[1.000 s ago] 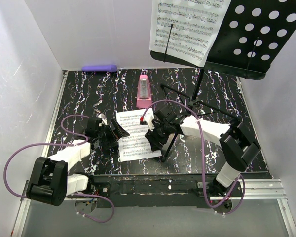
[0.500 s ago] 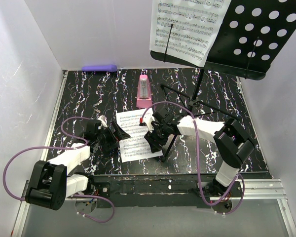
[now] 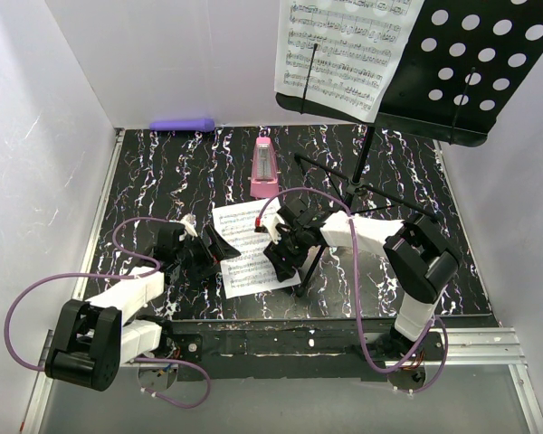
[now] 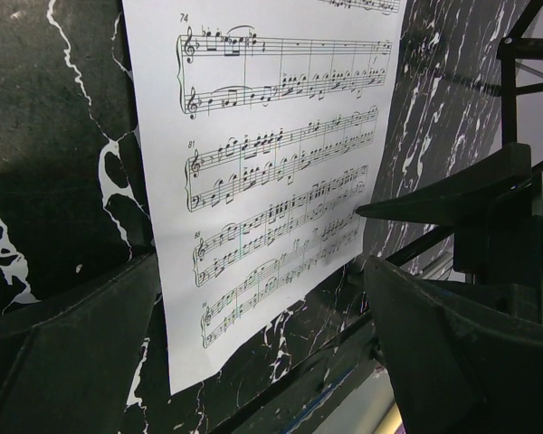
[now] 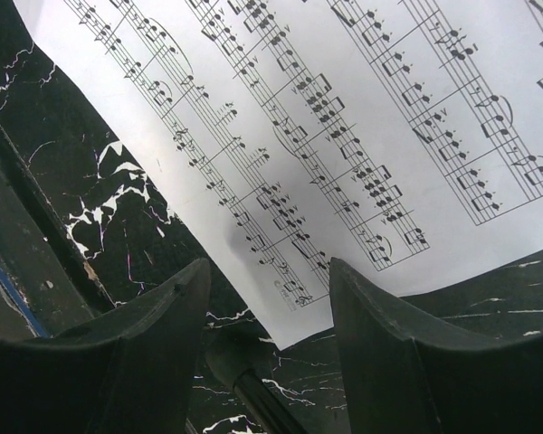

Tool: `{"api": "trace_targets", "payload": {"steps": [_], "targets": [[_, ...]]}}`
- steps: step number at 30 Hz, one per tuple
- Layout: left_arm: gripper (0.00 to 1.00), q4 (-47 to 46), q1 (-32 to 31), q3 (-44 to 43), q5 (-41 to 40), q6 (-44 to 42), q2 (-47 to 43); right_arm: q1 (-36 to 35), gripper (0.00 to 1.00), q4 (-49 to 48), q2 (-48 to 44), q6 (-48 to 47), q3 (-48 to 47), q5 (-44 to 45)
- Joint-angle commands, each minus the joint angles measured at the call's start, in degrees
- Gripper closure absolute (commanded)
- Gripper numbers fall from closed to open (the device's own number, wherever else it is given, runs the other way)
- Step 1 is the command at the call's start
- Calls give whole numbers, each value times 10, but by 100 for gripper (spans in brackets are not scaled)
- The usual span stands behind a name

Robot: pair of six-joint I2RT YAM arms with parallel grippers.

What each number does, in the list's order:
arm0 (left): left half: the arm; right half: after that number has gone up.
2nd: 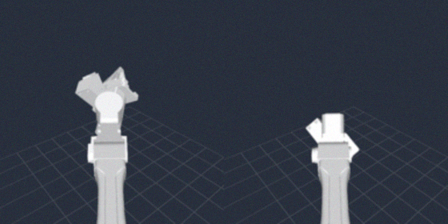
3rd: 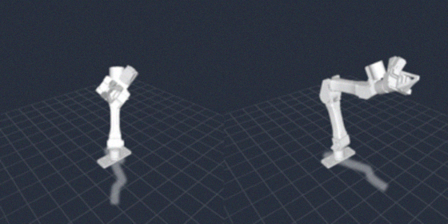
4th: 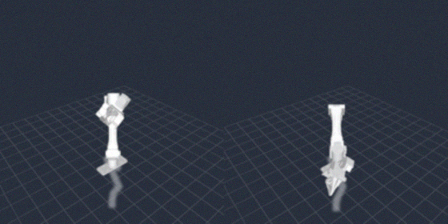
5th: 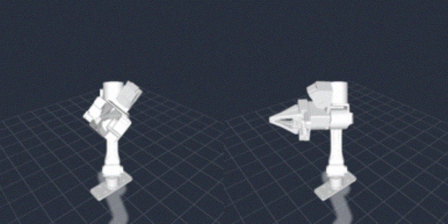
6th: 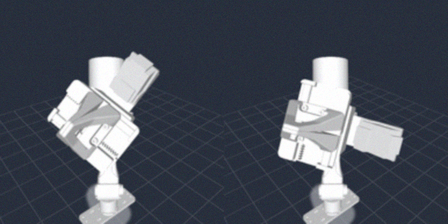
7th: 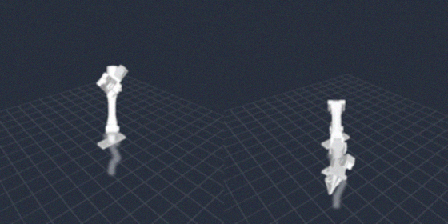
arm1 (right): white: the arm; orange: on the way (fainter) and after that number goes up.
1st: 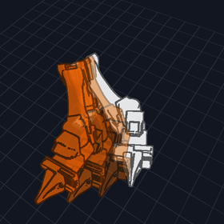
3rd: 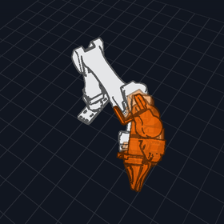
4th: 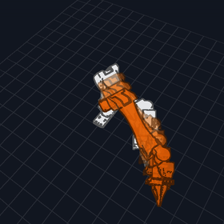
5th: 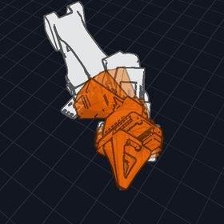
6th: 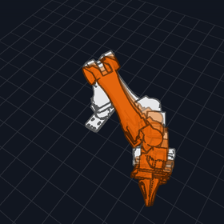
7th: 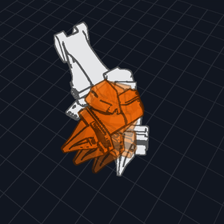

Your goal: Set up the instrument practice props

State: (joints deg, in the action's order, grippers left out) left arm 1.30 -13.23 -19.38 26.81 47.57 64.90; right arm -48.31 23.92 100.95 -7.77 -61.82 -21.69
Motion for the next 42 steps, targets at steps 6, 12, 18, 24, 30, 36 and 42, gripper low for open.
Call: {"api": "trace_targets", "payload": {"steps": [6,12,18,24,30,36,42], "targets": [[2,25,0,19,4,0,-5,-3,37,9,7,-1,-28,-8],[2,25,0,19,6,-1,-8,-3,37,10,8,-2,-29,-10],[2,6,0,28,18,2,-5,-3,37,11,9,-3,-30,-12],[2,-9,0,34,38,8,-6,-3,37,14,11,-4,-31,-12],[2,-38,0,40,52,15,-14,-3,37,15,13,-5,-32,-13],[2,-59,0,50,68,23,-29,-3,37,17,14,-4,-32,-14],[2,-53,0,51,63,22,-35,-3,37,17,14,-6,-33,-13]]}}
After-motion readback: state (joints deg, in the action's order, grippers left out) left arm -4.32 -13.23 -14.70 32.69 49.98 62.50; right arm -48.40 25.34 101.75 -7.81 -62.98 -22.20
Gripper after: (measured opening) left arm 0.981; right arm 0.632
